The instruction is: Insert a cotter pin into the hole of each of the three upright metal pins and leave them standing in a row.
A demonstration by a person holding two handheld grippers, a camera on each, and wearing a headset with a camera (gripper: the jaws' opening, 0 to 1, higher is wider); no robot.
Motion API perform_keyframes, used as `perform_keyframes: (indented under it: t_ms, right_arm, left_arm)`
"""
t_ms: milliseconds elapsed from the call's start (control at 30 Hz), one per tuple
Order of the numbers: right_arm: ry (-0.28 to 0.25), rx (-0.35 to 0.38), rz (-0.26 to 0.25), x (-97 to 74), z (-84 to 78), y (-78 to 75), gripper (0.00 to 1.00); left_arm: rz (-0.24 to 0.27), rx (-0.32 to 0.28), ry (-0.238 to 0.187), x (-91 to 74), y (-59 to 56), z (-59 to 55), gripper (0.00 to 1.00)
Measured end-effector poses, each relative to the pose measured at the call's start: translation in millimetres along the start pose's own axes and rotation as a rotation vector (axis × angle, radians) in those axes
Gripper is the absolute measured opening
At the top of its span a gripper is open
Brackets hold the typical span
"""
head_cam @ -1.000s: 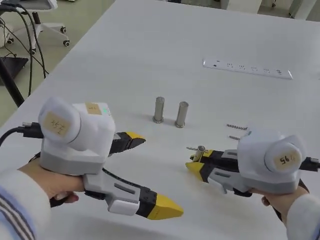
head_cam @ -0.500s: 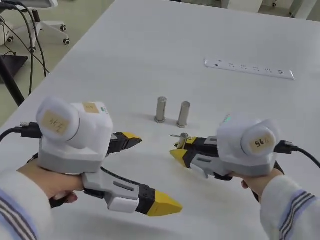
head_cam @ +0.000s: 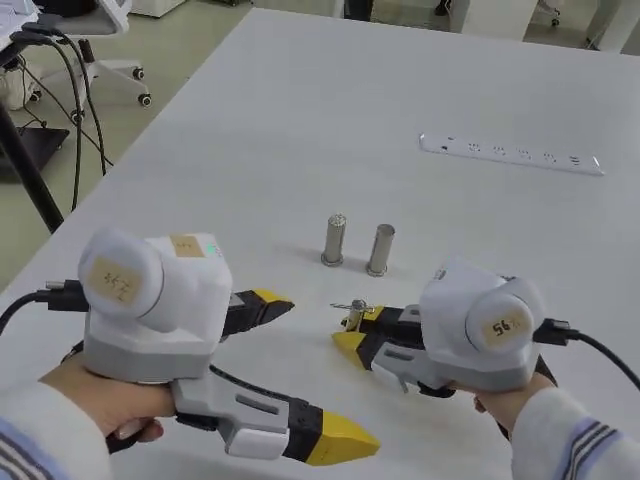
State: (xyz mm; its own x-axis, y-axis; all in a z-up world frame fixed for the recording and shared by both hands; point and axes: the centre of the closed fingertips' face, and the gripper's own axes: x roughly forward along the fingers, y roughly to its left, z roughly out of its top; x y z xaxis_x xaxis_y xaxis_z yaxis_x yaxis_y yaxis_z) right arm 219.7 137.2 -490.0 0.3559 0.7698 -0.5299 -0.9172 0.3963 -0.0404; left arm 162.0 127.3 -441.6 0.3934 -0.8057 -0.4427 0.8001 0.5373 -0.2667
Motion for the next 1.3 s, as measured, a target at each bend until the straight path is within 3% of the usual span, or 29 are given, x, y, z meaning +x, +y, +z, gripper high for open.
perform_keyframes:
  t_ms: [500,633,700,767,900,1000,1167,1300]
  right_arm:
    - [-0.007,0.011,0.001,-0.7,-0.5,0.4,0.06]
    - [-0.023,0.034,-0.017,-2.3,4.7,-2.3,0.27]
    - [-0.026,0.037,-0.02,-5.9,6.2,-2.7,0.28]
    - [-0.024,0.036,-0.022,-12.0,6.6,-2.5,0.29]
    - [-0.022,0.057,-0.022,-26.7,8.5,-2.2,0.4]
    - [-0.001,0.077,-0.026,-42.7,4.6,-2.6,0.48]
    - [-0.013,0.089,-0.035,-75.7,6.4,-4.1,0.56]
    - [-0.007,0.133,-0.042,-101.4,2.9,-5.7,0.71]
  left_arm:
    - [-0.011,-0.008,-0.022,4.6,-1.8,8.2,0.96]
    - [-0.007,-0.008,-0.024,2.9,-0.6,9.2,0.96]
    - [-0.003,-0.014,-0.036,1.1,0.8,12.1,0.96]
    - [0.0,-0.013,-0.046,-0.9,1.4,15.2,0.95]
    - [0.012,-0.02,-0.06,-3.5,3.5,20.1,0.95]
    - [0.017,-0.014,-0.058,-5.1,4.4,21.8,0.95]
    - [0.031,0.0,-0.05,-9.1,6.3,22.0,0.94]
    - [0.042,-0.003,-0.044,-12.7,9.3,21.2,0.93]
